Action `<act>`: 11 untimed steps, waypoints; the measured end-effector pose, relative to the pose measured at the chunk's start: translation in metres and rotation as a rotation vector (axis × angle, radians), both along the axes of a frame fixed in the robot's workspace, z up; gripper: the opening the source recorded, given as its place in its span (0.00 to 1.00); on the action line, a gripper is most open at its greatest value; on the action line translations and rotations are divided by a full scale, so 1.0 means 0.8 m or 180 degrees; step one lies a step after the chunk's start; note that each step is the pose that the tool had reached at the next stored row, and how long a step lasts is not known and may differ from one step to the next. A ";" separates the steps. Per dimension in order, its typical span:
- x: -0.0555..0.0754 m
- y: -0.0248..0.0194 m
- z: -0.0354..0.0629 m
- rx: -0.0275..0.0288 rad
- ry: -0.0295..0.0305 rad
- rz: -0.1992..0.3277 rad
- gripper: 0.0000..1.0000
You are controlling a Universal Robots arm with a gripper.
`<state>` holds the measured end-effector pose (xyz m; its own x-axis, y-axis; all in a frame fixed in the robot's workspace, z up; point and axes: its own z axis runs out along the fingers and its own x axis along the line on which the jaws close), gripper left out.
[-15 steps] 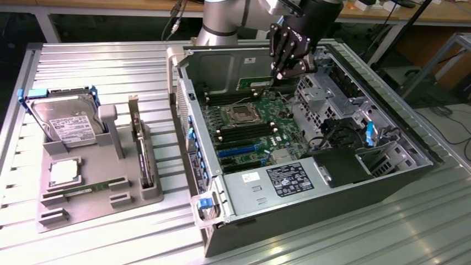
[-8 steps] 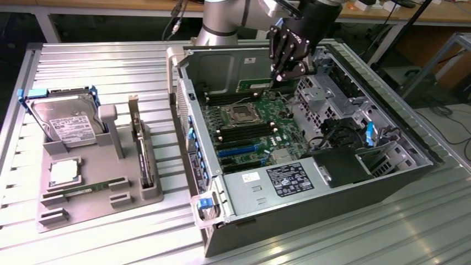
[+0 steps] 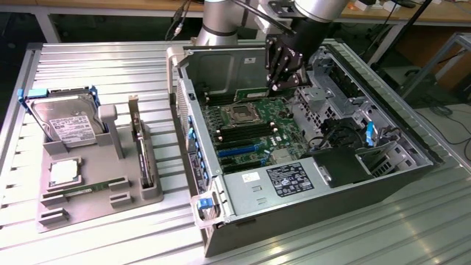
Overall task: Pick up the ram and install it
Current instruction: 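Insert the ram into the slot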
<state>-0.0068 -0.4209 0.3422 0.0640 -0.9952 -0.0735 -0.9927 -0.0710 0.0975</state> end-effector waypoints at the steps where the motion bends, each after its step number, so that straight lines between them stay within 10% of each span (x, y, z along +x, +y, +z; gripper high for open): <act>1: 0.000 0.0000 -0.005 -0.0001 0.0000 0.0000 0.14; 11: 0.000 0.0000 -0.036 -0.0005 0.0000 0.0002 0.14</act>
